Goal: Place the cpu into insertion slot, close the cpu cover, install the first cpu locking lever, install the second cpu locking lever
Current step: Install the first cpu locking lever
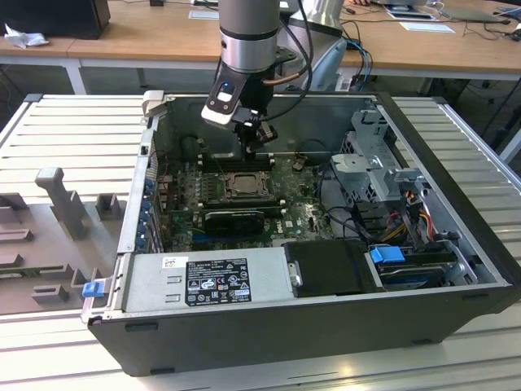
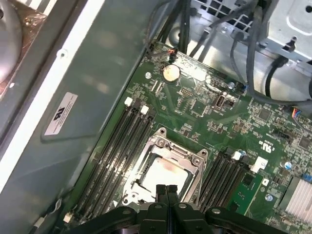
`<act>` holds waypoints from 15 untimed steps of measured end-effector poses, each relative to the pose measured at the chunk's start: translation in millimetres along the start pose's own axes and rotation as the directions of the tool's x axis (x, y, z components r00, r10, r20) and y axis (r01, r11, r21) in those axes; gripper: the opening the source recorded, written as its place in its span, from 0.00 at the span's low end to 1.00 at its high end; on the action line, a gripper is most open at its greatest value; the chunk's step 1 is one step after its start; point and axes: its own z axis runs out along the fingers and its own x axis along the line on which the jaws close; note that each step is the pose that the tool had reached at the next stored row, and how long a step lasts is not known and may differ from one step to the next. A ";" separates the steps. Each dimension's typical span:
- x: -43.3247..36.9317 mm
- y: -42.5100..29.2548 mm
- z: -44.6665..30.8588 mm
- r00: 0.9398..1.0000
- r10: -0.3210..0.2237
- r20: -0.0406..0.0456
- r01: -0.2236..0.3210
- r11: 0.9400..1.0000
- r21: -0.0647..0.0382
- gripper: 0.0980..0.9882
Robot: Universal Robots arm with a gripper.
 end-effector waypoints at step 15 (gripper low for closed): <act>0.0 0.0 0.0 0.984 -0.179 -0.010 0.179 0.984 0.001 0.01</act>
